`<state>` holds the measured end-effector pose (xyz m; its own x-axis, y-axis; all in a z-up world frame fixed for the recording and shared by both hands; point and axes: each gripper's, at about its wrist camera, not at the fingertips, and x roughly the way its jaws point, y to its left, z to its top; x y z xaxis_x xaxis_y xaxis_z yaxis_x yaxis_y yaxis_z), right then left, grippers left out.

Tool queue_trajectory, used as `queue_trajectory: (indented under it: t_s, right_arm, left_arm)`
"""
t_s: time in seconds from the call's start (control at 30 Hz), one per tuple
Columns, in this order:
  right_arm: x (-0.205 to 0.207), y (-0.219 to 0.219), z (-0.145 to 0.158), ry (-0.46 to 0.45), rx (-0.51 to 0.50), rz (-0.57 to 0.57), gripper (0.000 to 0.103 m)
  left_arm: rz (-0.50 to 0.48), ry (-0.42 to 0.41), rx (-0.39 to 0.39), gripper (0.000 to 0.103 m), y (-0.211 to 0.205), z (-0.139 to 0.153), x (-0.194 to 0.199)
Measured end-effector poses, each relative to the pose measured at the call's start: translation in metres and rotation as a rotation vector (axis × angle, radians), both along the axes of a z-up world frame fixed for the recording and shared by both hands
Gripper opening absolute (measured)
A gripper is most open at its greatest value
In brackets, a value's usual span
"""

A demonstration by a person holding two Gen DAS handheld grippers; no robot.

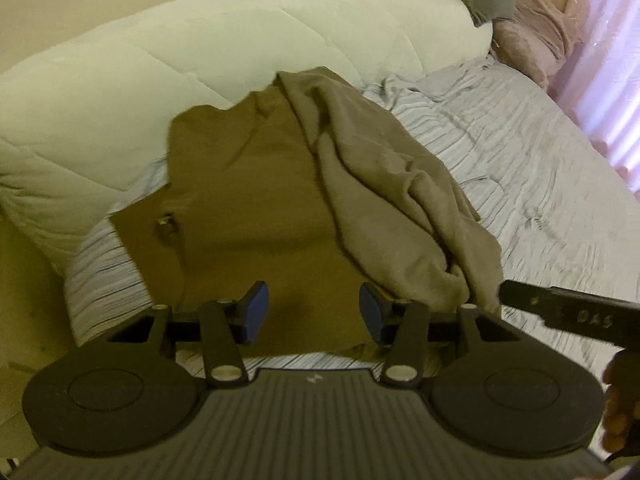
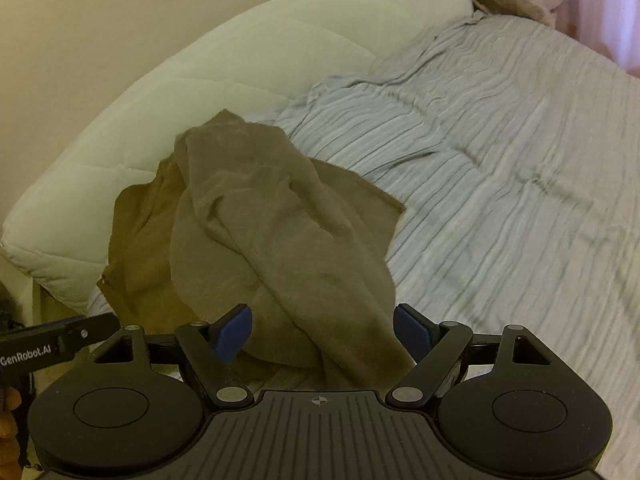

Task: Fold clothes
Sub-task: 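Close the right tool on the olive-brown garment, then lift the garment with the right tool and toss it onto open bedspread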

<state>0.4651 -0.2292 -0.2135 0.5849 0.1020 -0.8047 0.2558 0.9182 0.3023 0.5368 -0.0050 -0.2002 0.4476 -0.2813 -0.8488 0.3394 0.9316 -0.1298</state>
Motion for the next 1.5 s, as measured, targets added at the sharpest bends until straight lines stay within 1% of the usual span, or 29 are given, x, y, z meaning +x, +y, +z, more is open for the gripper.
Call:
queue_trajectory:
  t_s: [0.07,0.1,0.13,0.17,0.33,0.43,0.47,0.5,0.57,0.6,0.67,0.8,0.9,1.0,1.1,1.23,1.33,1.5]
  right_arm:
    - [0.005,0.001,-0.008,-0.002,-0.005,0.009,0.081]
    - [0.008,0.001,-0.012,-0.001,-0.007,0.013,0.076]
    - [0.010,0.001,-0.015,0.003,-0.008,0.016,0.063]
    - [0.013,0.001,-0.019,0.008,-0.006,0.019,0.062]
    - [0.020,-0.001,-0.034,0.022,0.014,0.027,0.062]
    - [0.024,0.002,-0.039,0.015,0.003,0.044,0.062]
    - [0.026,0.003,-0.041,0.013,-0.002,0.051,0.059]
    - [0.027,0.004,-0.043,0.010,-0.007,0.058,0.039]
    - [0.025,0.004,-0.040,-0.014,-0.024,0.061,0.025]
    - [0.023,0.004,-0.038,-0.029,-0.033,0.061,0.016]
    - [0.015,0.001,-0.029,-0.069,-0.041,0.045,0.013]
    - [-0.012,-0.008,0.003,-0.176,-0.048,-0.004,0.011]
    - [-0.040,-0.015,0.037,-0.279,-0.079,-0.050,0.010]
    - [-0.072,-0.025,0.073,-0.386,-0.111,-0.117,0.009]
    - [-0.112,-0.036,0.110,-0.501,-0.152,-0.192,0.008]
    - [-0.178,-0.049,0.160,-0.647,-0.199,-0.293,0.004]
    - [-0.230,-0.051,0.193,-0.738,-0.241,-0.351,0.004]
    - [-0.321,-0.055,0.249,-0.893,-0.353,-0.465,0.004]
  left_arm:
    - [-0.009,0.014,-0.016,0.042,-0.004,-0.007,0.006]
    - [-0.012,0.021,-0.022,0.042,-0.006,-0.010,0.008]
    - [-0.015,0.027,-0.026,0.042,-0.007,-0.013,0.010]
    - [-0.016,0.032,-0.027,0.042,-0.008,-0.015,0.011]
    - [-0.013,0.055,-0.029,0.042,-0.010,-0.026,0.018]
    - [-0.011,0.064,-0.030,0.042,-0.011,-0.028,0.020]
    - [-0.012,0.064,-0.030,0.042,-0.011,-0.027,0.020]
    - [-0.013,0.063,-0.030,0.042,-0.012,-0.026,0.021]
    - [-0.015,0.058,-0.029,0.042,-0.013,-0.023,0.020]
    - [-0.016,0.053,-0.030,0.042,-0.013,-0.021,0.019]
    - [-0.019,0.040,-0.033,0.042,-0.014,-0.015,0.017]
    - [-0.033,0.008,-0.042,0.042,-0.017,0.001,0.007]
    - [-0.054,-0.018,-0.055,0.042,-0.023,0.015,-0.007]
    - [-0.085,-0.042,-0.072,0.042,-0.030,0.031,-0.027]
    - [-0.124,-0.067,-0.093,0.042,-0.037,0.048,-0.054]
    - [-0.194,-0.100,-0.128,0.042,-0.051,0.072,-0.101]
    - [-0.252,-0.126,-0.159,0.042,-0.061,0.091,-0.141]
    - [-0.334,-0.159,-0.214,0.042,-0.068,0.116,-0.215]
